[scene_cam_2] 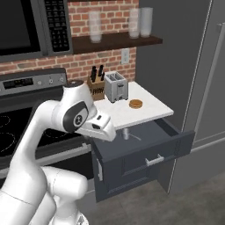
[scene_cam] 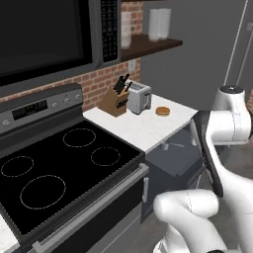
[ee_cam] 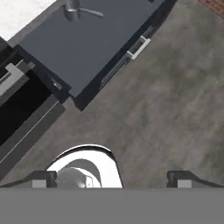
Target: Pick the measuring cup from the drawer and place it on the counter.
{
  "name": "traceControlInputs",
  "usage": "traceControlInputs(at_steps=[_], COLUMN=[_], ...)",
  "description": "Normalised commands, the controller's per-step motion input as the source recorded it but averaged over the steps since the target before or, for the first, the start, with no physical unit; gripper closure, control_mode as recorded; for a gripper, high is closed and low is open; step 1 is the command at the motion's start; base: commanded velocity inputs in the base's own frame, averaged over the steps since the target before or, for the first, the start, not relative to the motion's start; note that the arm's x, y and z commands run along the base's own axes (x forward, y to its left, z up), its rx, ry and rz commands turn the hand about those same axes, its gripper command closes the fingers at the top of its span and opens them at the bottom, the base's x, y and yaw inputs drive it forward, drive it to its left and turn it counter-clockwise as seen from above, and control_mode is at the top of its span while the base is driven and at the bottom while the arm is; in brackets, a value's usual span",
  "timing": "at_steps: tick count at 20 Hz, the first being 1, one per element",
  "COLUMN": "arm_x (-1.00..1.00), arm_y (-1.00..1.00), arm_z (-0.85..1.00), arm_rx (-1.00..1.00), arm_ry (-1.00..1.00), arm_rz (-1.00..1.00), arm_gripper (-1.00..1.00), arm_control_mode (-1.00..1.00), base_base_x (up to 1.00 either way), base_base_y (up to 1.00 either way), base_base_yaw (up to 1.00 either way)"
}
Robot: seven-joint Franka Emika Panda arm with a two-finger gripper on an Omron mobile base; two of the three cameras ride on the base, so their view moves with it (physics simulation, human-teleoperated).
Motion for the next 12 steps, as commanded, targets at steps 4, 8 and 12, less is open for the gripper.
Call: traceControlInputs(at_steps=[4,8,12], arm_x=[0.42,0.78,1.0], arm_y=[-1.0,-1.0,-0.99], arm_z=[-0.28,-0.52,-0.76], arm_rx=[0.0,0.01,0.11], arm_ry=[0.32,0.21,0.13], arm_rz=[-0.47,-0.46,-0.42], arm_gripper=[-1.0,-1.0,-1.0], arm_control_mode=[-1.0,-1.0,-1.0], base_base_x=[0.0,0.0,0.0], base_base_y=[0.0,0.0,0.0], base_base_yaw=[0.0,0.0,0.0])
